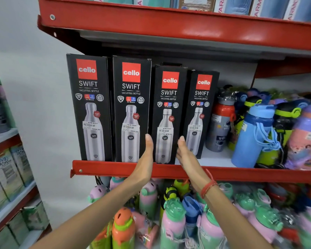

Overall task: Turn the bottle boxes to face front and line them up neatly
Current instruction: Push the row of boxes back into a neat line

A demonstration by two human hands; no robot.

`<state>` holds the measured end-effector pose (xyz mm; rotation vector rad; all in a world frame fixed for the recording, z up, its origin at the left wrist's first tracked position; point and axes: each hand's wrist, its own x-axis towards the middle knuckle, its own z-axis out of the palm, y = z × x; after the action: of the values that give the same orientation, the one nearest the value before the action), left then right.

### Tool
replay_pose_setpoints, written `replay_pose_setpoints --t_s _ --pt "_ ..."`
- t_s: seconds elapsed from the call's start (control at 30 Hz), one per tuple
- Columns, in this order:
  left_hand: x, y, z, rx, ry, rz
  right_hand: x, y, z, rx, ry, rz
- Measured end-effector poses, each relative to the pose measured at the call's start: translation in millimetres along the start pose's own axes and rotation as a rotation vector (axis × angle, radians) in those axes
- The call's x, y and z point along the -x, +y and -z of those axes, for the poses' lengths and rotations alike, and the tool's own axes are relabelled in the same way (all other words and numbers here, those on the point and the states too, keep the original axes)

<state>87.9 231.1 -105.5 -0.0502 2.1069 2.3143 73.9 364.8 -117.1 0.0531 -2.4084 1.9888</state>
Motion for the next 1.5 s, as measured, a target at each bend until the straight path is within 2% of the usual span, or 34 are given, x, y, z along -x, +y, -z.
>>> replay_pose_setpoints --t_s 0.07,0.17,0.43,0.5,0.57,0.6,0.67,0.73,0.83,0.9,0.97,1.1,1.23,1.5 --pt "1.0 -4.7 4.5 0.029 -0.021 0.031 5.3 1.4 0.7 -0.002 -0.006 -0.006" --pt "13.1 -11.4 10.4 -0.009 -0.110 -0.022 11.5 3.0 0.3 -0.004 -0.012 -0.004" --pt "36.7 -1.1 13.2 -0.165 -0.097 -0.073 18.0 6.1 1.9 -0.010 -0.008 0.038" --pt "45.8 1.3 9.9 -0.322 0.010 -0.211 20.5 4.2 5.6 0.000 0.031 0.089" --pt "57.4 1.7 3.5 -0.457 0.242 -0.507 21.7 -0.8 14.7 -0.034 0.150 0.170" --pt "63.1 3.8 -1.8 -0.430 0.306 -0.636 21.1 -3.5 21.2 -0.079 0.233 0.198" --pt "64.6 6.8 -16.4 -0.382 0.251 -0.736 17.1 -6.7 36.6 -0.123 0.402 0.242" --pt "57.0 6.3 -36.8 -0.418 0.079 -0.656 7.6 -4.0 52.7 -0.082 0.484 0.278" --pt "35.2 1.0 -72.8 -0.403 -0.125 -0.445 -7.7 7.6 70.2 -0.039 0.406 0.241" --pt "19.6 -3.1 -92.0 -0.415 -0.126 -0.374 -19.7 12.8 75.4 -0.020 0.294 0.177" --pt "4.7 -5.5 -103.1 -0.424 -0.057 -0.311 -31.2 13.7 76.4 -0.041 0.217 0.146" --pt "-7.9 -4.1 -109.9 -0.399 -0.034 -0.181 -41.9 12.1 76.7 -0.068 0.167 0.149" --pt "-2.4 -4.8 -105.9 -0.341 -0.034 -0.206 -38.2 20.6 81.4 -0.091 0.162 0.180" --pt "34.2 -8.1 -83.3 -0.266 -0.161 -0.190 3.9 29.3 94.3 -0.057 0.108 0.156"
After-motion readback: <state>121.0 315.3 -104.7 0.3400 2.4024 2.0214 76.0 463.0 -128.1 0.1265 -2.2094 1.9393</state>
